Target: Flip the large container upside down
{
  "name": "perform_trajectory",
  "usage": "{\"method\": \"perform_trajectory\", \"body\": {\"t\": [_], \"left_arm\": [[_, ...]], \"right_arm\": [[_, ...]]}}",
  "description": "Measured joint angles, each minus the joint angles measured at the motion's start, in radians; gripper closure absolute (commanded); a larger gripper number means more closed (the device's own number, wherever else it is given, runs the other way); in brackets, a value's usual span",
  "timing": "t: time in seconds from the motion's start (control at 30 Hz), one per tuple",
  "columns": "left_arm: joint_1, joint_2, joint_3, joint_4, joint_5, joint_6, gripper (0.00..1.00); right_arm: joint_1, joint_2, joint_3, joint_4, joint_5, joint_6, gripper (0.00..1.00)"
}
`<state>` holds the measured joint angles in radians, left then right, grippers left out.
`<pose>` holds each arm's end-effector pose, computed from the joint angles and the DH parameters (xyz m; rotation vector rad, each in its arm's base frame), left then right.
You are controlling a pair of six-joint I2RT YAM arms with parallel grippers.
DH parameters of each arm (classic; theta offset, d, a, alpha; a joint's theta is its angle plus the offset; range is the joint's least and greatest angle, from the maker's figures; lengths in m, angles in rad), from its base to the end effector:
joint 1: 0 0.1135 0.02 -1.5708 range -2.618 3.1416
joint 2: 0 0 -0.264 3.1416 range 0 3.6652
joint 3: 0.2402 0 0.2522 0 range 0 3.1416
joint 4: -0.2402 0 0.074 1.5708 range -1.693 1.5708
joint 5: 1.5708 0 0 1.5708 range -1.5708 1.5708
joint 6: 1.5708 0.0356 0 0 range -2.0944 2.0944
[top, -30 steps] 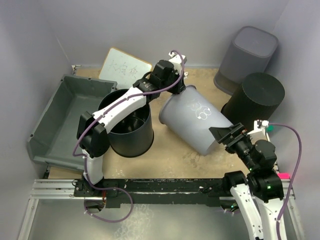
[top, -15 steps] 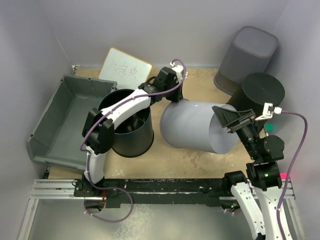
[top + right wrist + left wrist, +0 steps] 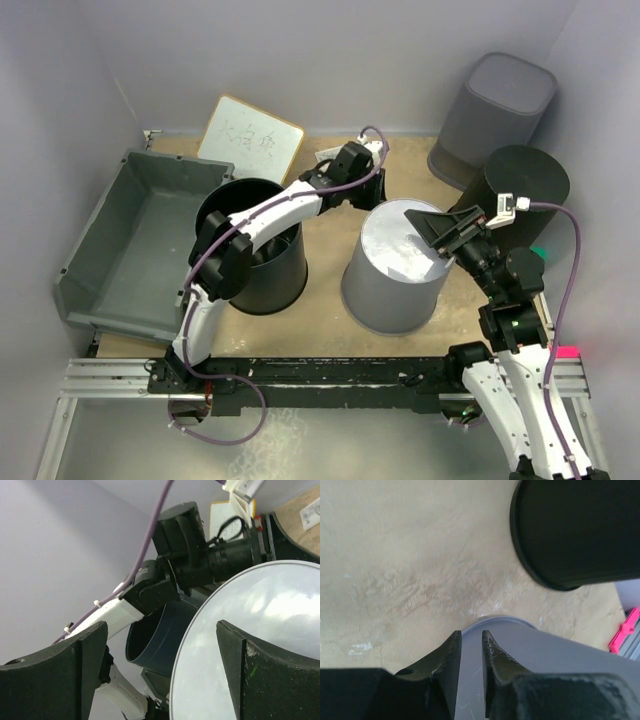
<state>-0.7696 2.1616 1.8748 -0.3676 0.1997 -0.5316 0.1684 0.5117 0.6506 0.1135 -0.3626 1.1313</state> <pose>0.3580 -0.3567 0.2547 0.3982 2.3427 -0.8982 0.1241 0.0339 0.3629 0.3610 1.4188 1.3205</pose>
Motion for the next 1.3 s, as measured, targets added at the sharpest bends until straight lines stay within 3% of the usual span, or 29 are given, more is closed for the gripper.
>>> {"method": "perform_trajectory", "body": {"t": [0.2,0.33,0.47,0.57,0.7,0.83,1.1,1.3], "left_arm": [[0.021,-0.002,0.144,-0.034,-0.029,0.001,0.65],[0.028,-0.082,0.164,-0.082,-0.085,0.034,0.64],[0.03,-0.297,0.055,-0.115,-0.117,0.101,0.63],[0.023,-0.521,-0.105,-0.123,-0.128,0.142,0.63],[-0.017,-0.828,-0.338,-0.117,-0.162,0.175,0.62],[-0.045,-0.992,-0.5,-0.13,-0.185,0.174,0.62],[-0.044,-1.028,-0.589,-0.201,-0.236,0.161,0.62],[-0.044,-1.071,-0.588,-0.227,-0.261,0.159,0.62]], "right_arm": [[0.0,0.014,0.043,-0.066,-0.014,-0.065,0.03],[0.0,0.054,0.246,-0.269,-0.014,-0.248,0.0],[0.0,0.051,0.486,-0.509,0.039,-0.513,0.0],[-0.003,-0.017,0.541,-0.63,0.122,-0.682,0.0],[-0.008,-0.161,0.474,-0.764,0.196,-0.83,0.0],[-0.011,-0.224,0.373,-0.861,0.147,-0.898,0.0],[-0.007,-0.143,0.257,-0.954,0.07,-0.905,0.0],[-0.003,-0.061,0.146,-0.838,0.059,-0.819,0.0]]}}
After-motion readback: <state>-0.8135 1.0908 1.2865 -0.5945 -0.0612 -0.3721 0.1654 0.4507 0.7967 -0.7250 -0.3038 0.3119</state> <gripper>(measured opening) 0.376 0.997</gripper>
